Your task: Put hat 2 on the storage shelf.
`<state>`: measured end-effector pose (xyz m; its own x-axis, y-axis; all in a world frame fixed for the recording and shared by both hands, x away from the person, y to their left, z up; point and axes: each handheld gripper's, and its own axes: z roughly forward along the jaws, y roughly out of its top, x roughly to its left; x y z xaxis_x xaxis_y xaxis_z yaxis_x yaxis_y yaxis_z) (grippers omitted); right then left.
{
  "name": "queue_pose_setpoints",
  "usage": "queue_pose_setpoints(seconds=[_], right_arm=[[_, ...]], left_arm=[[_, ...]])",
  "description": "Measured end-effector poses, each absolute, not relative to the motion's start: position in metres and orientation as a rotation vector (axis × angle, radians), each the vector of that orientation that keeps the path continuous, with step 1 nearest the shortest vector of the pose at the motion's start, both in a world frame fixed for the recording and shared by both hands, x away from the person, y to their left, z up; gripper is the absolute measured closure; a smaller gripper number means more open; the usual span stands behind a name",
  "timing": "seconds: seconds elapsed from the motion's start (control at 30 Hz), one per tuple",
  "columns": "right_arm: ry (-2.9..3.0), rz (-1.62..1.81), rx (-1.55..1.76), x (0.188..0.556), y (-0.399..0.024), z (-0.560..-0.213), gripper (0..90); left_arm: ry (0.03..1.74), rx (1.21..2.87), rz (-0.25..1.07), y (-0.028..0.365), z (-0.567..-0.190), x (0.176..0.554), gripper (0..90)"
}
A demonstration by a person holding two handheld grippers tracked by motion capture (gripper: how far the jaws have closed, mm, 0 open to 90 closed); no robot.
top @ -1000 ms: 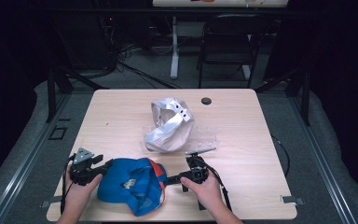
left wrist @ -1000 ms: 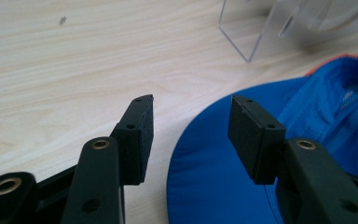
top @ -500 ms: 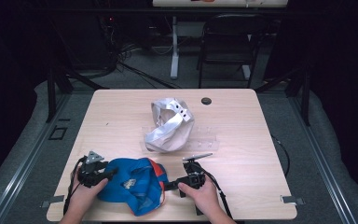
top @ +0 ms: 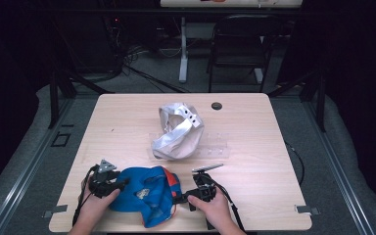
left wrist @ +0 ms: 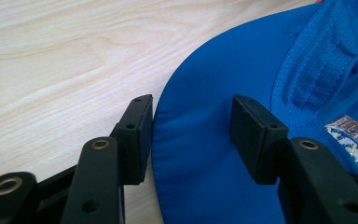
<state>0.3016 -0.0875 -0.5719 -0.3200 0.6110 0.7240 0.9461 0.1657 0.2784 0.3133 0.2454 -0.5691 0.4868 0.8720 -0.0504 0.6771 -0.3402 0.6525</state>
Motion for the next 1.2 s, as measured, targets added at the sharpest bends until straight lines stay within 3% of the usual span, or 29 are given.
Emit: queue_pose_setpoints(seconds=[0.37, 0.6, 1.2], right_arm=[[-1.975, -0.975, -1.456, 0.298, -0.089, -0.580, 58.8], [-1.945, -0.984, -1.468, 0.296, -0.094, -0.581, 76.1], [-1.857, -1.053, -1.541, 0.303, -0.152, -0.556, 77.4]], left_arm=[[1.260, 2.127, 0.404, 0.230, -0.570, 0.311, 50.0], [1.268, 2.125, 0.405, 0.228, -0.570, 0.311, 50.0], [1.217, 2.138, 0.397, 0.218, -0.571, 0.309, 49.9]])
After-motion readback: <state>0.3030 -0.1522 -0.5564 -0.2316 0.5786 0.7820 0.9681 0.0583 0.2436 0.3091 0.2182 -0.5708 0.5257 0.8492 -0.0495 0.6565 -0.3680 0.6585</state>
